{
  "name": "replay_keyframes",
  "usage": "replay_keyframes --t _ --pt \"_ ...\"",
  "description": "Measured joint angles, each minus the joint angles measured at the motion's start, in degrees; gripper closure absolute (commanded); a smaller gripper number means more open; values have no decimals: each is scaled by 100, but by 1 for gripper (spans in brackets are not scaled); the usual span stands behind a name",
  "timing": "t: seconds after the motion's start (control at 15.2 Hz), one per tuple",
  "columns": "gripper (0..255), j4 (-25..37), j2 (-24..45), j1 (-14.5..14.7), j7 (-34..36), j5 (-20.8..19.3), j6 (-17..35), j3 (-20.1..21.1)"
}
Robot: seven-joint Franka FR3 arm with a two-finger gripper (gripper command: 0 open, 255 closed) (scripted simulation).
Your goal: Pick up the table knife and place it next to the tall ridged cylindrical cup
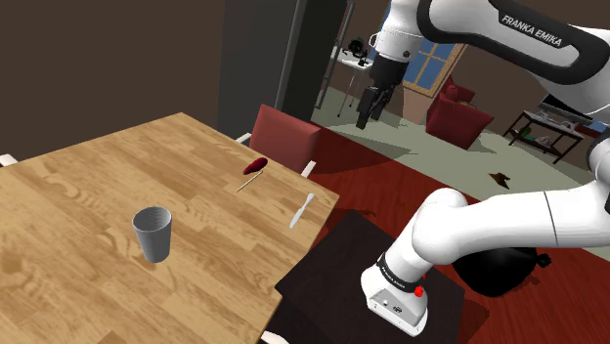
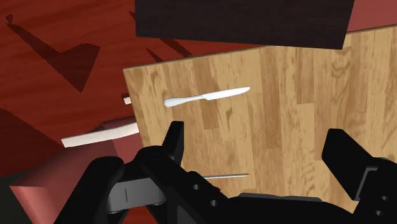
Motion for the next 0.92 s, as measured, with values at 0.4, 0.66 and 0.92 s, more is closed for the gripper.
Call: replay_keyframes --t 0.4,0.66,0.92 --pt "0 -791 -2 -256 930 119 832 332" --pt "0 -1491 62 -515 1846 210 1648 649" --pt "0 -1979 380 -775 2822 303 2494 1028"
